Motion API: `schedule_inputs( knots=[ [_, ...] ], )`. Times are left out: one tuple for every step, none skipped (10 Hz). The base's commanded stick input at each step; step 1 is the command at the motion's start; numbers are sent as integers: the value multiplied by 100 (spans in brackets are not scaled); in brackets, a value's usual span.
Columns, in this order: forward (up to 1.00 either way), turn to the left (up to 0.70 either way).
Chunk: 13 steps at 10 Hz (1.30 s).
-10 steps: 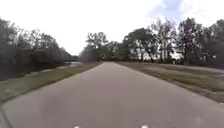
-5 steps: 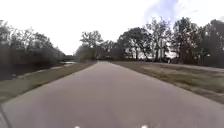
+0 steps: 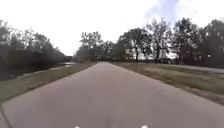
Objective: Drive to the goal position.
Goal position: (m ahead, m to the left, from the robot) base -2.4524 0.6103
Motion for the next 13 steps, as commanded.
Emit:
schedule_inputs(
  knots=[
    [70, 0],
    [70, 0],
    [70, 0],
    [70, 0],
    [70, 0],
    [70, 0],
    [70, 0],
    [70, 0],
    [70, 0],
    [70, 0],
    [70, 0],
    [70, 0],
    [70, 0]
  ],
)
